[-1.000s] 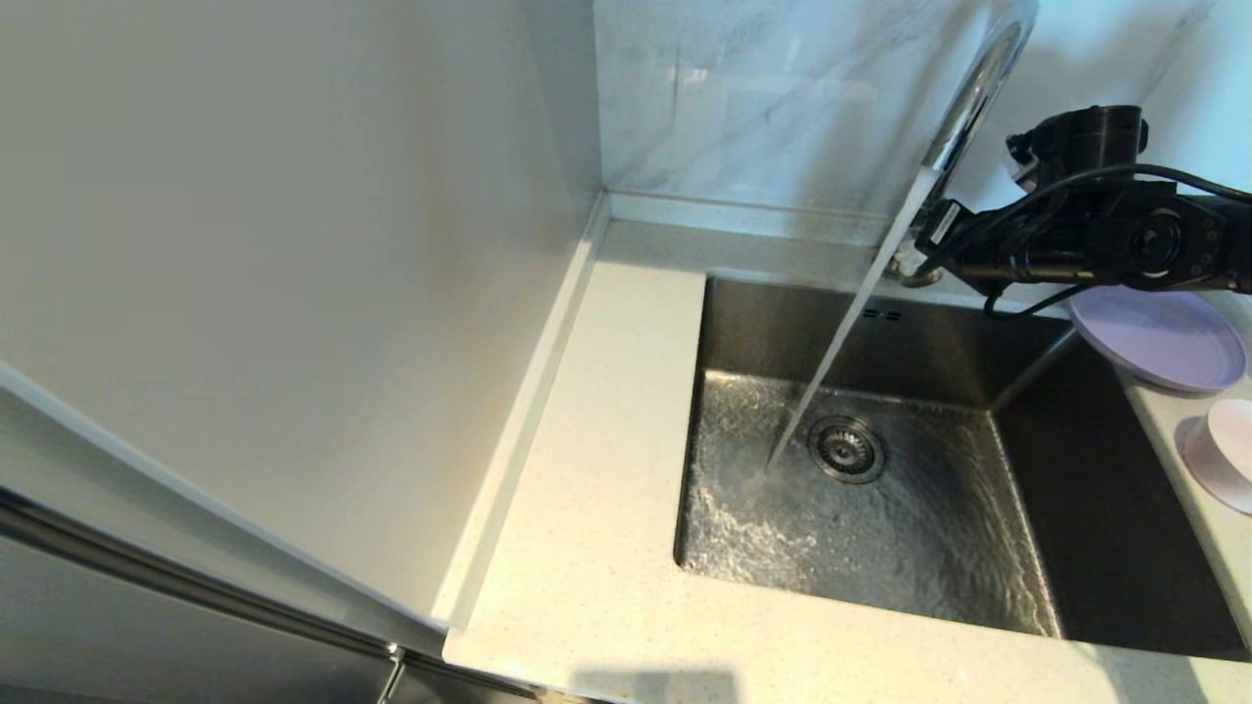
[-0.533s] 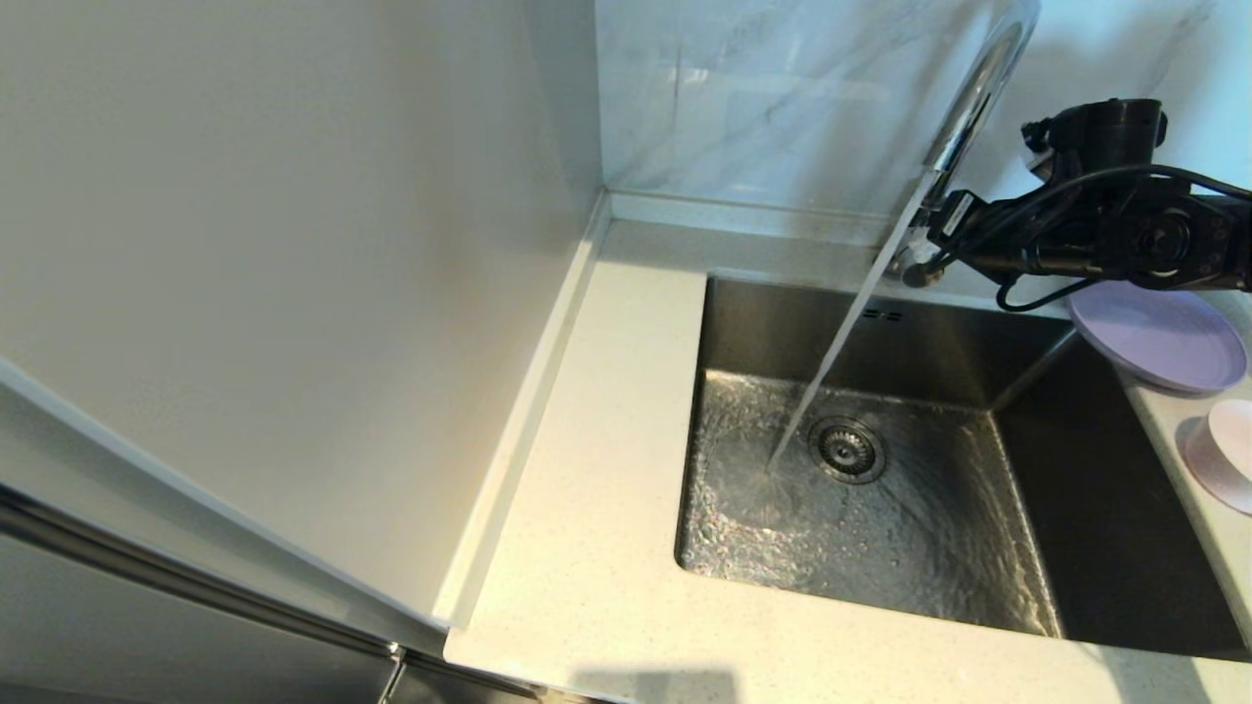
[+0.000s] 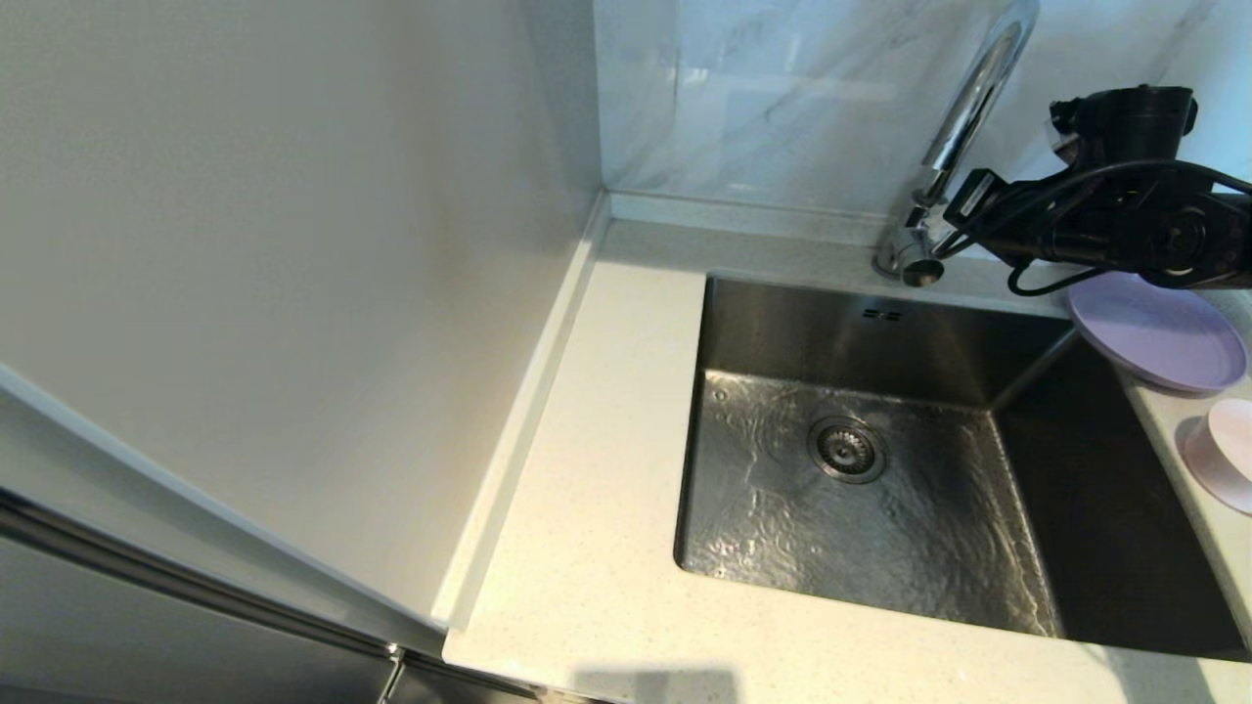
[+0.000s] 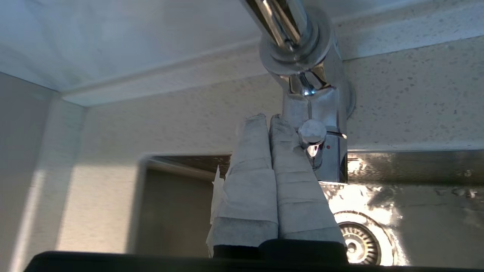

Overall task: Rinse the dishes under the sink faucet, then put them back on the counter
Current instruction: Turn off the faucet

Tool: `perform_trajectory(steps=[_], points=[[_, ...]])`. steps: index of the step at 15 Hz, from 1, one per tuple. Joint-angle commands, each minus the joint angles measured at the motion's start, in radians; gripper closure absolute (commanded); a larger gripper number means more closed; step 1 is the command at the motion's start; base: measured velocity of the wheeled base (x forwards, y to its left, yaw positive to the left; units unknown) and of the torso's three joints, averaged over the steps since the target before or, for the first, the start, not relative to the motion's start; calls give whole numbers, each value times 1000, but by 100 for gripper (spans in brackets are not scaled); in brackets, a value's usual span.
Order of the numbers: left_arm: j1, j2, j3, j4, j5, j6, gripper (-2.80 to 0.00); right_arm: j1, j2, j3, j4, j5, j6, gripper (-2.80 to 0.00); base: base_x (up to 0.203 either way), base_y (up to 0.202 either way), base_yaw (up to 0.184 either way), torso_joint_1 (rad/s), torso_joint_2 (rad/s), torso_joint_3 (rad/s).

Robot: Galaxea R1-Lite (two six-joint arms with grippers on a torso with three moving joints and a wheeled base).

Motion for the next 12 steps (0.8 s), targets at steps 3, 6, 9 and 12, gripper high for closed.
perform_trajectory(steps=[3,6,9,12], points=[[0,0,0,0,-1,0,0,-10,-72,1,-2,87,76,0,0,0,0,0,0,0],[0,0,0,0,1,0,0,-21,-153,74,-1,202,90,0,0,0,0,0,0,0],[0,0,0,0,1,0,0,-37,-248,193,-4,213,22,0,0,0,0,0,0,0],[0,0,0,0,1,0,0,-96,-351,376,-5,196,-211,0,0,0,0,0,0,0]])
